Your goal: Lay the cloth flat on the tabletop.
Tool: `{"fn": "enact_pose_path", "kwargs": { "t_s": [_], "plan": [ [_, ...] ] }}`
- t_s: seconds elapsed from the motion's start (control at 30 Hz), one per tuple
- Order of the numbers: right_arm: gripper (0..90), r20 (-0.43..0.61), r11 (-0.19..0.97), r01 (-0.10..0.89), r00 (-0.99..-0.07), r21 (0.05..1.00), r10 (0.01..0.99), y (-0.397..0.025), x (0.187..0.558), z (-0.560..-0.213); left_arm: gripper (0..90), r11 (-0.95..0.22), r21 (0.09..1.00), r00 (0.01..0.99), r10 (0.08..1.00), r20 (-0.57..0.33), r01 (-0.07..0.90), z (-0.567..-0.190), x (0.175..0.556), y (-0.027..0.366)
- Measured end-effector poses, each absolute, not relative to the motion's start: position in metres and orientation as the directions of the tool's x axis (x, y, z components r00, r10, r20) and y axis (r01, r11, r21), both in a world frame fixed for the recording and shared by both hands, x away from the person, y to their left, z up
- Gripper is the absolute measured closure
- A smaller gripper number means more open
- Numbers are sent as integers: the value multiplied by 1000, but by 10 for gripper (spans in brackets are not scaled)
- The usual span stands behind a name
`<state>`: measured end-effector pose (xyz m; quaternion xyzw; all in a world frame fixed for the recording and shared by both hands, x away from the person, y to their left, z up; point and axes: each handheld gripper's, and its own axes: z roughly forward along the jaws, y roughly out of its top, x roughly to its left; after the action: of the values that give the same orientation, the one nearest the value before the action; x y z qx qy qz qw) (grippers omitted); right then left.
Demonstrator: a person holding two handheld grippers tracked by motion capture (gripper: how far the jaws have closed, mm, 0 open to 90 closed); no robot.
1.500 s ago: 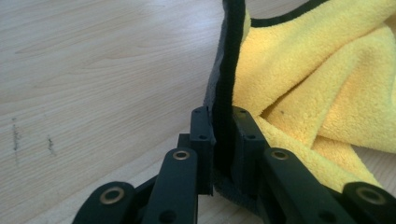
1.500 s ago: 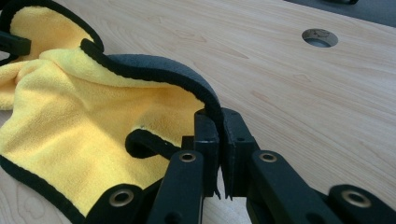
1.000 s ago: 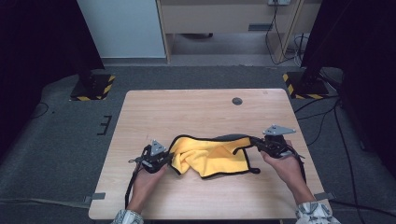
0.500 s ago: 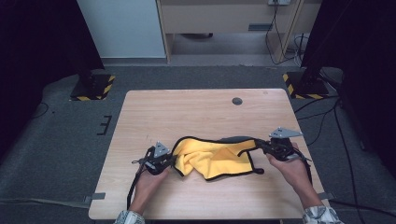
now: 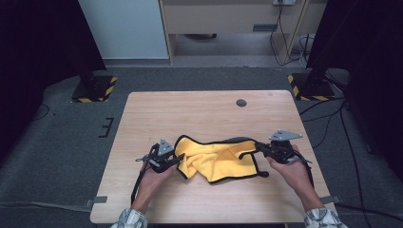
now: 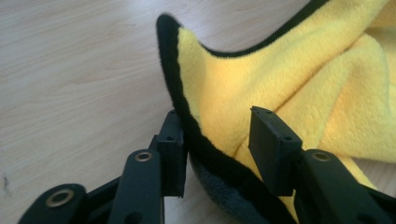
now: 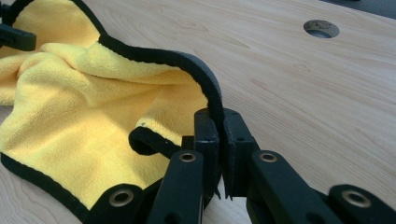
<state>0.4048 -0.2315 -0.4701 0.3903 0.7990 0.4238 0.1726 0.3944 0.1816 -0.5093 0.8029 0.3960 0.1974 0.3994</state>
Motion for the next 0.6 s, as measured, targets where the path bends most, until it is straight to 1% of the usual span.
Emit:
{"fn": "enact_pose_path", "kwargs": {
  "t_s": [0.1,0.5,0.53,0.6],
  "plan": [
    [863,49,344,472,-643,811,765,-229,405,-471,561,-383,786,609,793,10,485,-506,405,179],
    [863,49,355,476,-649,805,759,-225,406,-473,545,-377,775,586,810,11,507,-497,448,171],
    [863,50,355,476,-649,805,759,-225,405,-474,551,-372,771,585,811,0,516,-498,451,172],
    [863,54,352,479,-648,804,760,-225,405,-474,617,-375,758,589,808,-15,533,-500,456,170]
  ]
}}
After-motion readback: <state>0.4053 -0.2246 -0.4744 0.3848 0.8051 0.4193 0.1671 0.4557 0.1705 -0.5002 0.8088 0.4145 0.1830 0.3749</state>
